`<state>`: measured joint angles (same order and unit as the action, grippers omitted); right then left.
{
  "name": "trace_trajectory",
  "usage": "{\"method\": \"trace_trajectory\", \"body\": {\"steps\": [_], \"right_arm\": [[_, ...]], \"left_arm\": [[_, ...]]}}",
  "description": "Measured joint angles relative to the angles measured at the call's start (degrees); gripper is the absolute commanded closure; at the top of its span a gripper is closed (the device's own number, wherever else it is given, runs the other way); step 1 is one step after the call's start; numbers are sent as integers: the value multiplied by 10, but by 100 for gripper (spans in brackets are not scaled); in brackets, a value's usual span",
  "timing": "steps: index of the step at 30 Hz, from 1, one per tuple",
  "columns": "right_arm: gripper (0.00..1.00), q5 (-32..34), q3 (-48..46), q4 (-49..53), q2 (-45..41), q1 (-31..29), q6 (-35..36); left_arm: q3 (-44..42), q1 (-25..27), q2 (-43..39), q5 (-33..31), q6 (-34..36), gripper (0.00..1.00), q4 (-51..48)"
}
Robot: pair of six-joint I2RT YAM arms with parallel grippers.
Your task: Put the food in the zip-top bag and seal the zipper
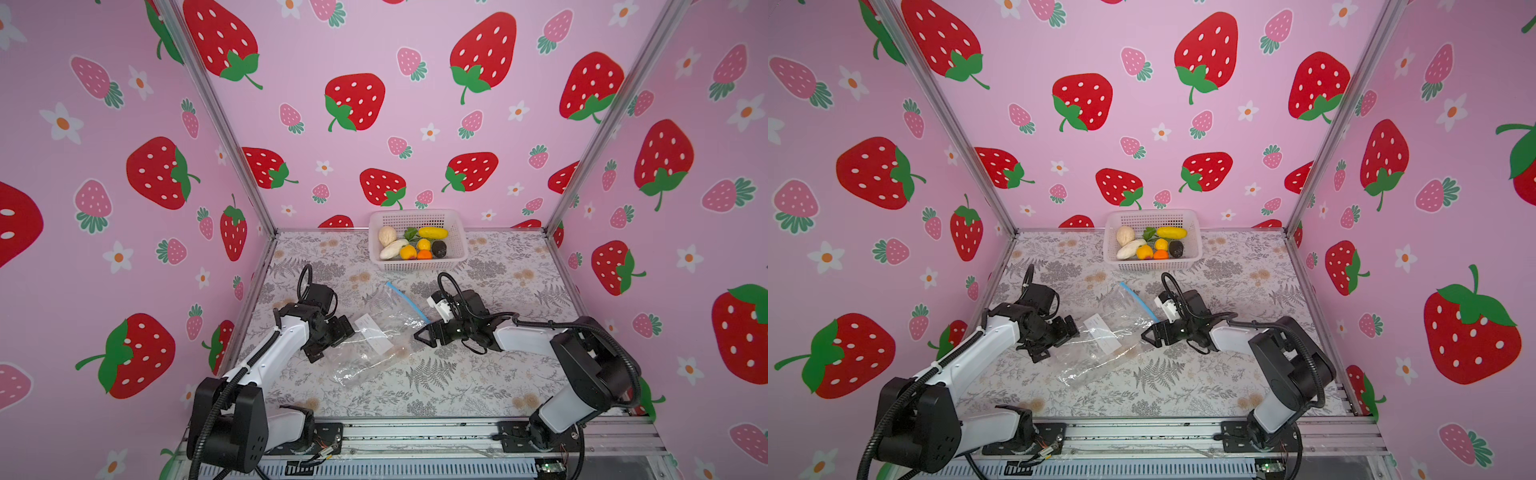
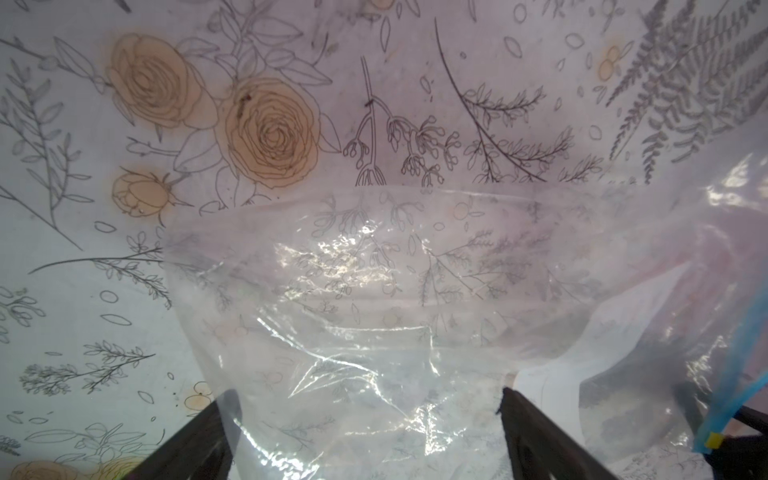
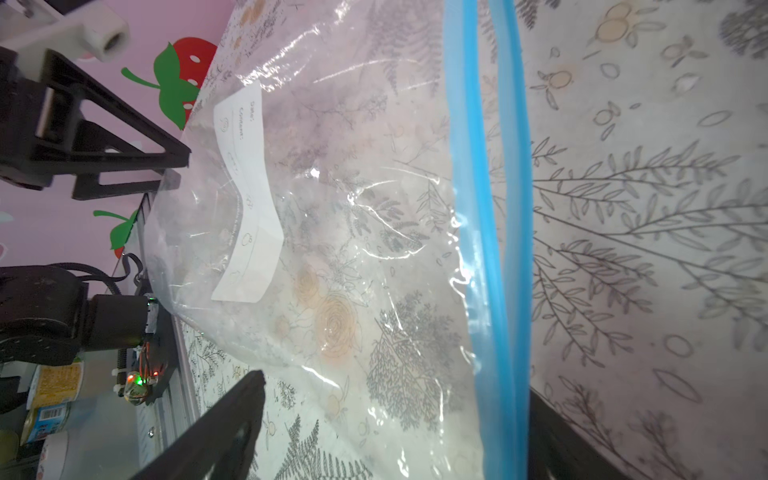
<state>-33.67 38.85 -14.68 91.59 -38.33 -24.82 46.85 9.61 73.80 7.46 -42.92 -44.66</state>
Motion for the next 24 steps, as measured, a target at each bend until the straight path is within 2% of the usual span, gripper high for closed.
{"method": "trace_trajectory", "body": {"steps": [3,9,16,24], "right_arm": [[11,-21,-5,3,-14,33,2],[23,-80,-4,-30,-6,71,-15],[33,-136,17,-64,46,78,-36],[44,-157,37,-68,66,81,-37]], "left_arm": [[3,-12,10,-5,11,1,5],[18,-27,19,-9,22,1,19],[25,-27,37,1,26,1,33],[32,-27,48,2,31,1,40]]}}
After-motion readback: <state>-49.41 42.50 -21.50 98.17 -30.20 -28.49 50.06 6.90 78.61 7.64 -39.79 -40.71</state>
